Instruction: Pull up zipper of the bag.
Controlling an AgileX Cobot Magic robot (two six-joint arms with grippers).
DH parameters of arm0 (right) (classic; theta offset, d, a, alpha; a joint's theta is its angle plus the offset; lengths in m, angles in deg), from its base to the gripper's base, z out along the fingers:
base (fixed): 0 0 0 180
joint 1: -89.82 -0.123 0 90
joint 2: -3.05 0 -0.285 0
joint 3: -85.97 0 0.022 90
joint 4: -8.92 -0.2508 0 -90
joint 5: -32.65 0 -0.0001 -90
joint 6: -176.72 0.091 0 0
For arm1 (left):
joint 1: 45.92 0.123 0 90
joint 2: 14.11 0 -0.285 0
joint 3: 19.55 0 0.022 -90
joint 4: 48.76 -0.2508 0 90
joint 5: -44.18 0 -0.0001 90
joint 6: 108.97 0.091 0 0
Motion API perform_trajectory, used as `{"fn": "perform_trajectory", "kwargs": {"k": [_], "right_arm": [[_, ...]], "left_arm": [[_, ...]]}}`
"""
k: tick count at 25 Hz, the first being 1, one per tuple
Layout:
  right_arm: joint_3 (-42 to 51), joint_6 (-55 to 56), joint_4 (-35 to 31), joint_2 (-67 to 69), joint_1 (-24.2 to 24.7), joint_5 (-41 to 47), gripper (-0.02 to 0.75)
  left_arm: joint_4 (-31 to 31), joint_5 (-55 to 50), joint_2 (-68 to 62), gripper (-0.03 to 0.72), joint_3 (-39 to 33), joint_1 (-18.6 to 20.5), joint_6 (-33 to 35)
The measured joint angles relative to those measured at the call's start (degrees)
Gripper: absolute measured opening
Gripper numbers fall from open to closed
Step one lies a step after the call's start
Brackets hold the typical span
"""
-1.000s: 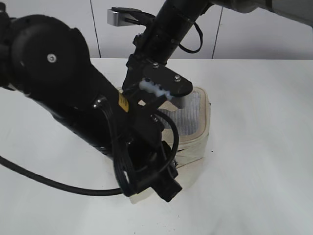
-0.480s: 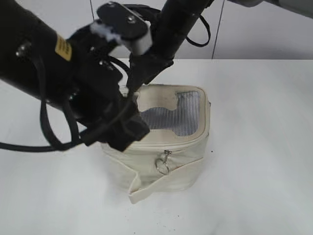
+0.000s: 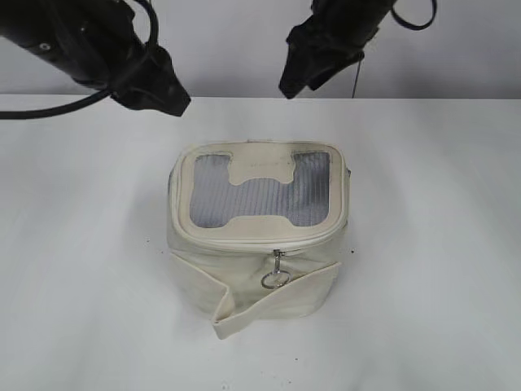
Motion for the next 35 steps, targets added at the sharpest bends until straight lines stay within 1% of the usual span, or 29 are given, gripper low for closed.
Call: {"fn": "perform_trajectory", "kwargs": {"k": [3,6,10,15,18,21,24,28,32,34,35], "right_arm": [[2.0,0.1,0.1,-2.4,2.9,0.0,0.44],[5.7,0.2,0.1,-5.3,5.9,0.0,0.44],[12.9,1.8,0.3,-10.2,8.9,-0.1,0.44],[22.9,4.2,0.3,-16.3,10.7,-0.1,0.44],[28.3,6.6,0.3,-19.1,10.7,-0.1,0.44],[32.9,7.3,0.3,-20.7,10.7,-0.1,0.44],[36.8,7.6,0.3,-21.7,10.7,-0.1,0.44],[41.6,7.6,0.3,-22.3,10.7,-0.8,0.44],[43.6,7.6,0.3,-22.4,10.7,-0.6,0.44],[43.7,7.6,-0.1,-22.4,10.7,-0.7,0.44],[43.7,7.6,-0.1,-22.4,10.7,-0.9,0.44]], "left_arm": [[0.1,0.0,-4.1,0.37,4.5,2.0,1.2],[1.9,-0.7,-9.3,0.372,10.1,2.2,4.4],[8.6,-5.0,-17.8,0.381,19.7,2.2,10.7],[18.1,-14.1,-28.7,0.43,32.7,2.2,18.2],[22.6,-20.3,-34.7,0.44,39.7,2.2,20.3],[25.5,-26.0,-39.7,0.442,45.2,2.2,21.0],[27.1,-28.6,-42.6,0.442,47.2,2.2,21.0],[27.6,-29.4,-44.5,0.442,47.5,2.2,21.2],[28.2,-29.5,-46.0,0.442,47.7,2.2,21.2],[28.6,-29.7,-46.6,0.412,47.9,2.2,21.2],[28.7,-29.9,-46.7,0.367,48.0,2.0,21.2]]}}
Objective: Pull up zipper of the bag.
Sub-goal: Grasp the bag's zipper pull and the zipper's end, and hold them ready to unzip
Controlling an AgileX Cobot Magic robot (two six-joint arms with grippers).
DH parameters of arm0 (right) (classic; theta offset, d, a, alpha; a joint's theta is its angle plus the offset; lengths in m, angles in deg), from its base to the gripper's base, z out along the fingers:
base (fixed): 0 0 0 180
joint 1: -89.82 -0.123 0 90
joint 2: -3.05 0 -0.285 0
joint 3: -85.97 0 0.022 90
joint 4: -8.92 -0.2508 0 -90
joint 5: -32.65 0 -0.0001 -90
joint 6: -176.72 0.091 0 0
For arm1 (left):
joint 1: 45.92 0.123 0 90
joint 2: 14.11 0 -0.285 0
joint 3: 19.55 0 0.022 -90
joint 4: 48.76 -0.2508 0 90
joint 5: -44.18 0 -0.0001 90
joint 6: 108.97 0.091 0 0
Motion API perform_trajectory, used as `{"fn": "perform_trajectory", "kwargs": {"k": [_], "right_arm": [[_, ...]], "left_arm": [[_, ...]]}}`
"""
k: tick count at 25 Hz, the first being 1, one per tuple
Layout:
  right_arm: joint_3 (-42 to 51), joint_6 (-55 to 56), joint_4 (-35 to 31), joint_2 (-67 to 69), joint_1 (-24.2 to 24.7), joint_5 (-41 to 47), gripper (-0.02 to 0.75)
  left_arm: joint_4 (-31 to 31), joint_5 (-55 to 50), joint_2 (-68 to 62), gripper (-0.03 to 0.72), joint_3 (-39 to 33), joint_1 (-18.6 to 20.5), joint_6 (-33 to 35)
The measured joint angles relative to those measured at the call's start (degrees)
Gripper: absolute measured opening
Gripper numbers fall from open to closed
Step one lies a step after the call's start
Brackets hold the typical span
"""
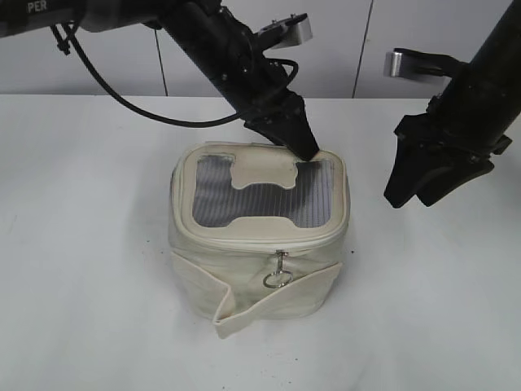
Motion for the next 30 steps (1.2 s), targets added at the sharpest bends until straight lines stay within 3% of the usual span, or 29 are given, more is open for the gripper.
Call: {"fn": "perform_trajectory", "kwargs": {"k": [4,6,10,15,22,26,30], "right_arm": [[0.0,-0.5,-0.2,0.0,0.0,-0.9,0.44],[0.0,-1.4,-0.2,0.0,0.0,-1.4,0.44],[1.0,-4.9,-1.2,-0.2,0.0,-2.9,0.424],[9.2,-15.0,-6.4,-2.4,0.0,-9.4,0.397],[22.6,-40.3,-21.5,-4.3,0.0,-26.3,0.396],[23.6,-51.7,-30.9,-4.4,0.0,-29.8,0.396],[23.6,-56.7,-33.7,-4.3,0.0,-33.0,0.396]], "left_arm": [[0.7,-0.8,0.0,0.097,0.1,-0.6,0.0],[0.6,-0.9,0.0,0.041,0.1,-0.7,0.0],[0.1,-0.9,0.3,0.04,0.1,-0.7,0.0],[-2.2,-1.0,1.4,0.039,0.0,-1.0,0.0],[-2.7,-1.0,1.4,0.039,0.0,-1.1,0.0],[-2.7,-1.0,1.4,0.039,0.0,-1.1,0.0],[-2.7,-1.0,1.4,0.039,0.0,-1.1,0.0]]}}
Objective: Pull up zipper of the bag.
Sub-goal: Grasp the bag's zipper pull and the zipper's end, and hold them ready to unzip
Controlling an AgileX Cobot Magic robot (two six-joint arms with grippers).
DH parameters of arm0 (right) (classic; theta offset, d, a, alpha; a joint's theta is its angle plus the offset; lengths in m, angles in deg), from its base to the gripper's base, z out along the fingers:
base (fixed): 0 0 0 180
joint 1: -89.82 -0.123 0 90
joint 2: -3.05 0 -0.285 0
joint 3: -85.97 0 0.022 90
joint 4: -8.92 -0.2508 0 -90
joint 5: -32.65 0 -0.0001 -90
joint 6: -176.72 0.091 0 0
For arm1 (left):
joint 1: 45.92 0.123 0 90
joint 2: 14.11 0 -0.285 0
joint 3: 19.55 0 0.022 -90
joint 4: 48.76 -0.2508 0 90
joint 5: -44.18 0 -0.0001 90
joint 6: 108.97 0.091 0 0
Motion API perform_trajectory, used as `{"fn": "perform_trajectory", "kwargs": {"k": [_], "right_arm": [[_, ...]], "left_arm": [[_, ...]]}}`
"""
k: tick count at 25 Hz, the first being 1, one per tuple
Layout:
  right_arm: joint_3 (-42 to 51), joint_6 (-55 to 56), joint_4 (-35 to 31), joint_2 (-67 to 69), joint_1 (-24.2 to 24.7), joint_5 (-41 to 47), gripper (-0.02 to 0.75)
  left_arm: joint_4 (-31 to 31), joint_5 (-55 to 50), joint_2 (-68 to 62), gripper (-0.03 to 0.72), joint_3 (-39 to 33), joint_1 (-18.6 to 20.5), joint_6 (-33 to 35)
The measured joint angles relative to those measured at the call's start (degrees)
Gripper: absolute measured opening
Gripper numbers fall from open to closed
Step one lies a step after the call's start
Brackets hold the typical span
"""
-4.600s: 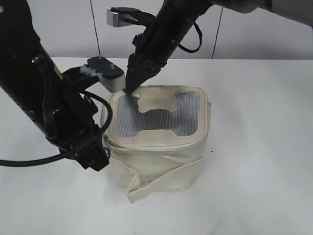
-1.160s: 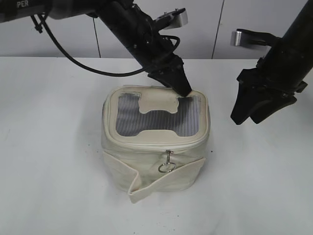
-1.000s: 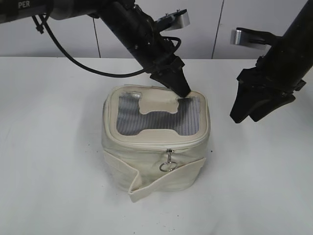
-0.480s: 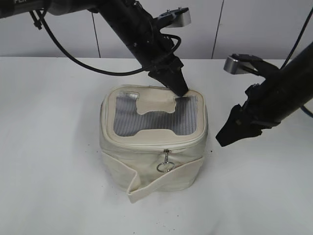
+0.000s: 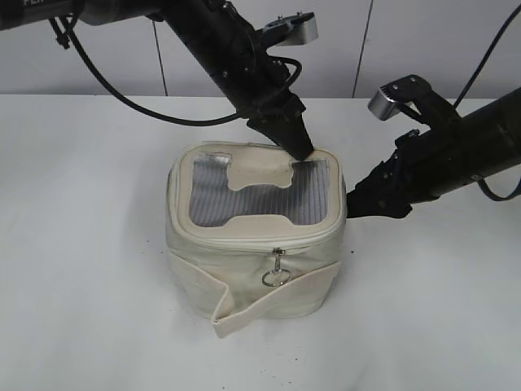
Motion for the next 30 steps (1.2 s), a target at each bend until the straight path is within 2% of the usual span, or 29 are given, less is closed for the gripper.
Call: {"fn": "perform_trajectory", "kwargs": {"k": [9,11,16,19,26,30], "right_arm": [[-0.1,-13.8,-10.3,3.7,0.2,-0.7,0.382],[-0.6,-14.5,-11.0,4.7,0.2,-0.8,0.328],[-1.1,-15.1,-11.9,5.6,0.2,0.2,0.039],[-1.3,-11.8,-10.0,5.6,0.2,0.8,0.005],[-1.7,5.2,1.6,2.4,0.1,2.0,0.005],[-1.7,9.0,5.3,0.1,0.1,3.4,0.005]], "left_arm": [[-0.2,0.0,0.0,0.039,0.0,0.0,0.0],[-0.2,0.0,0.0,0.039,0.0,0.0,0.0],[-0.2,0.0,0.0,0.039,0.0,0.0,0.0],[-0.2,0.0,0.1,0.037,0.0,0.0,0.0],[-0.2,0.1,0.1,0.036,0.0,0.0,0.0],[-0.2,0.1,0.1,0.036,0.0,0.0,0.0]]}}
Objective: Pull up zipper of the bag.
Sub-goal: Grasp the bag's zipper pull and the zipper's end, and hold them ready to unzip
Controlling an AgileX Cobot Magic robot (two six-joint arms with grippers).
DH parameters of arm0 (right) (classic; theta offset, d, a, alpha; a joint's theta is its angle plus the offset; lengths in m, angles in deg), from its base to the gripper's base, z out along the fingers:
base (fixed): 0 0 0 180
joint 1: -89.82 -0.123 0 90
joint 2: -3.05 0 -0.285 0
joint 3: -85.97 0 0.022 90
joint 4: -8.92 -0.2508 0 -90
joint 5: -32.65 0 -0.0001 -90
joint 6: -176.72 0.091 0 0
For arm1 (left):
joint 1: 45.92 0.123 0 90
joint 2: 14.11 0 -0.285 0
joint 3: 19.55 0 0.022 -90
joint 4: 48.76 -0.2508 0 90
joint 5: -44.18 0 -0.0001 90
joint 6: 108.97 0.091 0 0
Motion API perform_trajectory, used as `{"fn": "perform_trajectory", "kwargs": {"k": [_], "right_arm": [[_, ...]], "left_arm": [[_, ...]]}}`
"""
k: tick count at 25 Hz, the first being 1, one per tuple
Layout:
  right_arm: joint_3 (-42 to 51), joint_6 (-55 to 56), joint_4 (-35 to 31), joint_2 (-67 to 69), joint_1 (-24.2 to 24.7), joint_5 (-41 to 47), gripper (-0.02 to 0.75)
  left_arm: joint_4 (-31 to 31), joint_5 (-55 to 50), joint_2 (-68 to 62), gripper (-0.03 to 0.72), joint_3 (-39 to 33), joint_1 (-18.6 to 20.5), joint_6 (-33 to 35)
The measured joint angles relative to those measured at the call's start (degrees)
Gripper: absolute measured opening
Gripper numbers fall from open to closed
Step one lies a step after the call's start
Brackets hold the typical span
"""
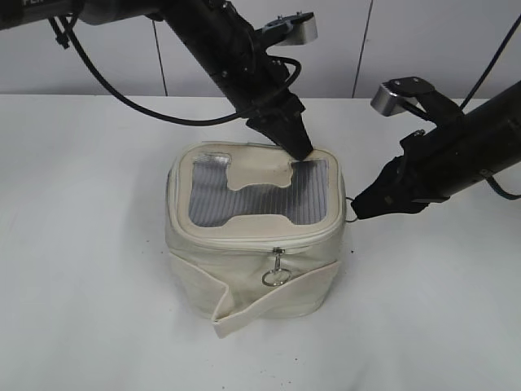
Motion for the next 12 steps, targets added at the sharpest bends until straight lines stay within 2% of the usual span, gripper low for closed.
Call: {"fn": "perform_trajectory", "kwargs": {"k": [12], "right_arm": [[0.0,1.9,2.8,-0.9,0.0,3.5,0.005]], "left_arm": [[0.0,0.0,0.0,0.036,0.0,0.0,0.0]]}}
